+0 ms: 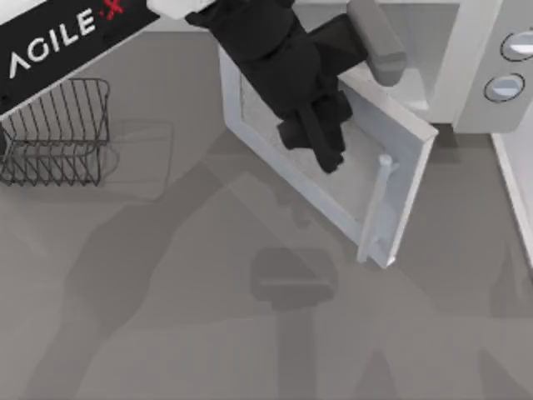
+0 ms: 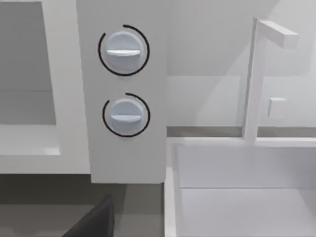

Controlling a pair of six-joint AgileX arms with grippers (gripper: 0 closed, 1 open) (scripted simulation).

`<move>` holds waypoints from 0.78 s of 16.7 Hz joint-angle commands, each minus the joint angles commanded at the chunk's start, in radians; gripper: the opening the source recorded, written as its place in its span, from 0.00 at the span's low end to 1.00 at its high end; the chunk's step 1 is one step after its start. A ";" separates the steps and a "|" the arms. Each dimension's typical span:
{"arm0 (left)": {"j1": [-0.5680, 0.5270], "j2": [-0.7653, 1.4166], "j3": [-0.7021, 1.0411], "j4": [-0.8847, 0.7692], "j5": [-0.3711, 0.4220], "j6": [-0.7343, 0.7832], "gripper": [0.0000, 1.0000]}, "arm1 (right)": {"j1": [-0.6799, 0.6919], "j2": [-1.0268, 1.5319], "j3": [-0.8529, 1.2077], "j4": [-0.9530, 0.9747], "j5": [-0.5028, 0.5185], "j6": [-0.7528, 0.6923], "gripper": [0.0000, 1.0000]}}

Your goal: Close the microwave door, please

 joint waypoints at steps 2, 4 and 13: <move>0.000 -0.009 0.028 0.023 -0.009 0.004 0.00 | 0.000 0.000 0.000 0.000 0.000 0.000 1.00; 0.000 -0.009 0.030 0.025 -0.010 0.005 0.00 | 0.000 0.000 0.000 0.000 0.000 0.000 1.00; -0.132 0.044 0.046 0.029 -0.122 0.028 0.00 | 0.000 0.000 0.000 0.000 0.000 0.000 1.00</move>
